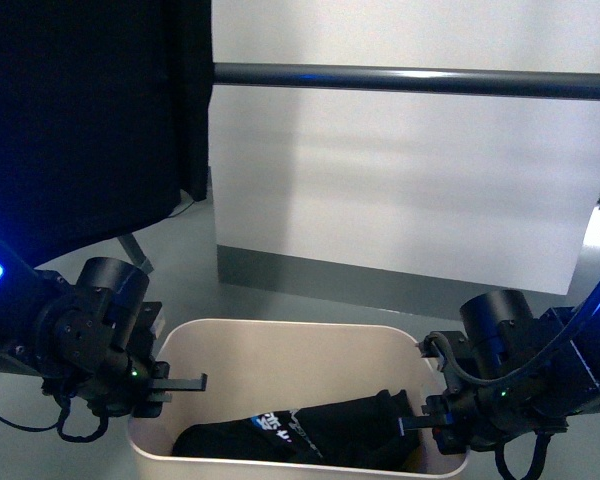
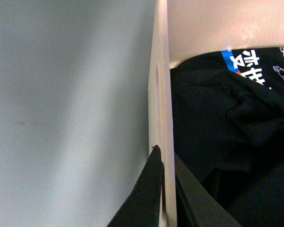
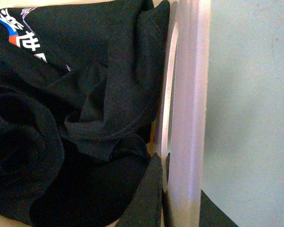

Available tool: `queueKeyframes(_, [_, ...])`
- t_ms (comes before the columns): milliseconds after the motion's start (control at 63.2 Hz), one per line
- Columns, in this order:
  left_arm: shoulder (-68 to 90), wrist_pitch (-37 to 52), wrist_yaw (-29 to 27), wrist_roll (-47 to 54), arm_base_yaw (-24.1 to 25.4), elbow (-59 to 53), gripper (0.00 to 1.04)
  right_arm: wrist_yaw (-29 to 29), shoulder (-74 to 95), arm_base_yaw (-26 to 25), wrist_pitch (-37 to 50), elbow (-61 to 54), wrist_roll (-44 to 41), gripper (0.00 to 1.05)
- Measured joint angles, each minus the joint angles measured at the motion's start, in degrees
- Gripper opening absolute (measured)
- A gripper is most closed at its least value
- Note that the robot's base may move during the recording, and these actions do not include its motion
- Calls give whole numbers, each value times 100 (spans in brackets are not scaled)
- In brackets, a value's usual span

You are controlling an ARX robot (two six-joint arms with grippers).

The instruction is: Move hamper under clothes hanger

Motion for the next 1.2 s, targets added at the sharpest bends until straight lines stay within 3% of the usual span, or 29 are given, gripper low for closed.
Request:
queueKeyframes(206, [0,0,20,2,-24,0,4,44,0,-15,0,0,22,3])
queueKeyframes(443, [0,4,236,-11,-435,28,4,188,-13,-442,-2,-9,11,3])
queueKeyframes(855, [0,0,24,-22,-83,22,4,31,-13,-92,0,-9,-7,3])
queueKeyframes(1203, [0,0,63,-7,-181,22,4,74,-13,-190,0,-9,-9,3])
